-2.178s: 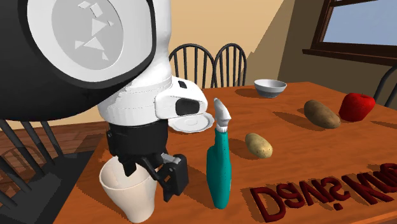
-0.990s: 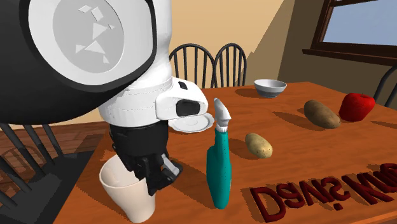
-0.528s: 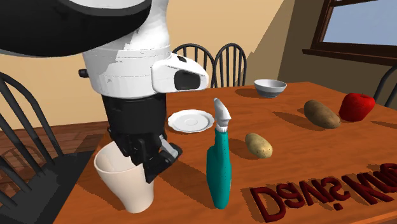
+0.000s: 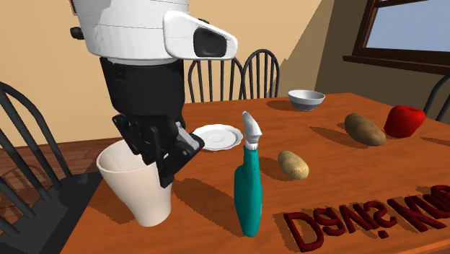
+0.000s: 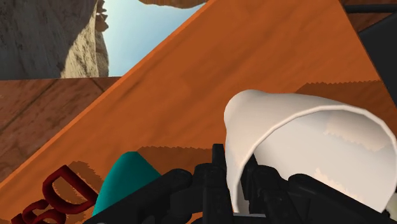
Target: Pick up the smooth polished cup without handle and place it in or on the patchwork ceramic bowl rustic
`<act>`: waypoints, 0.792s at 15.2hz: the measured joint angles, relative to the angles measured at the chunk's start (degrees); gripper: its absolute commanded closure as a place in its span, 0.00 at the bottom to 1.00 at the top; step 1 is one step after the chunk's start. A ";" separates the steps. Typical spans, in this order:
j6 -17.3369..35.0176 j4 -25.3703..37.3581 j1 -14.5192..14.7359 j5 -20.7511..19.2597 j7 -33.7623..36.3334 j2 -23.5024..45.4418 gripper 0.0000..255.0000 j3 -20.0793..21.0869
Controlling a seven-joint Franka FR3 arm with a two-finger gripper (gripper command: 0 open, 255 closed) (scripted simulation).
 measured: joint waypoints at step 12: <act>-9.19 8.98 -0.78 -1.77 1.06 -0.28 1.00 -1.41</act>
